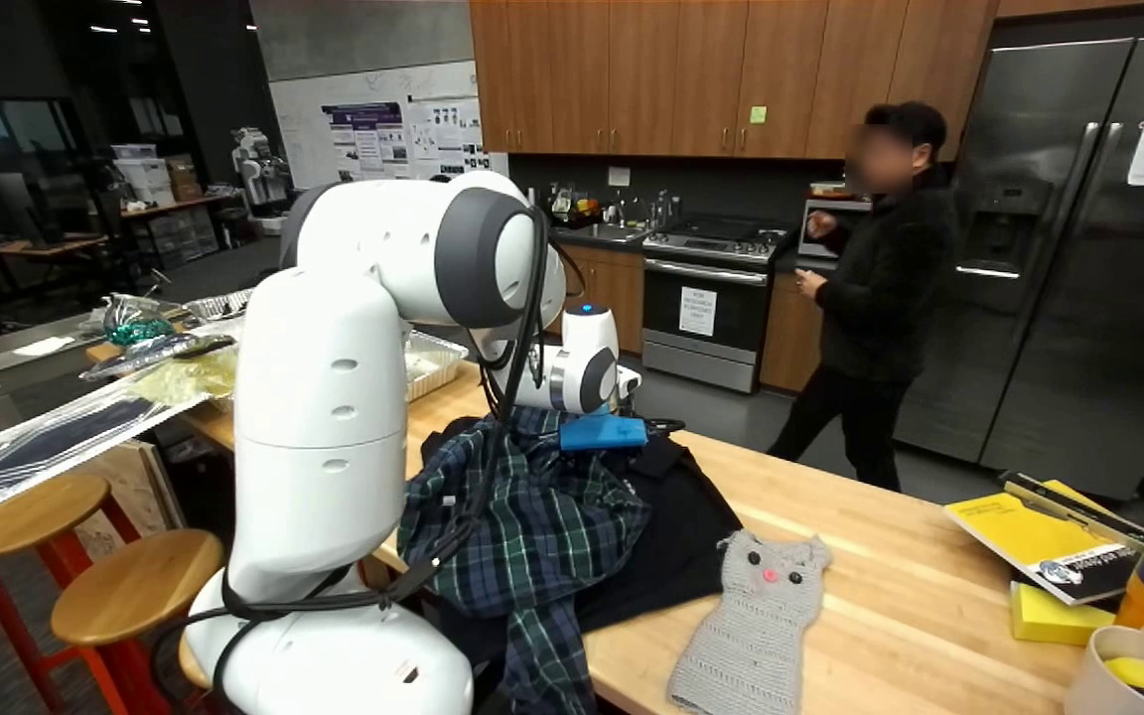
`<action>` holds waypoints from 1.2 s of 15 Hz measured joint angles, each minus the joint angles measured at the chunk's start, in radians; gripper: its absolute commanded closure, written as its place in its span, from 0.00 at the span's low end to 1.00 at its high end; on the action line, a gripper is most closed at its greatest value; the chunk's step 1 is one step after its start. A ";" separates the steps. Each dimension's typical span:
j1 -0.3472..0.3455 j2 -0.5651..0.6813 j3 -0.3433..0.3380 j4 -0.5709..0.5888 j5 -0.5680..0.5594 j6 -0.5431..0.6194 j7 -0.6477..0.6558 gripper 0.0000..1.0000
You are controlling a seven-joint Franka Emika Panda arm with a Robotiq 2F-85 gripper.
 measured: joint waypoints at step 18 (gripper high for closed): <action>0.015 0.196 0.019 0.289 -0.006 -0.116 0.000 0.87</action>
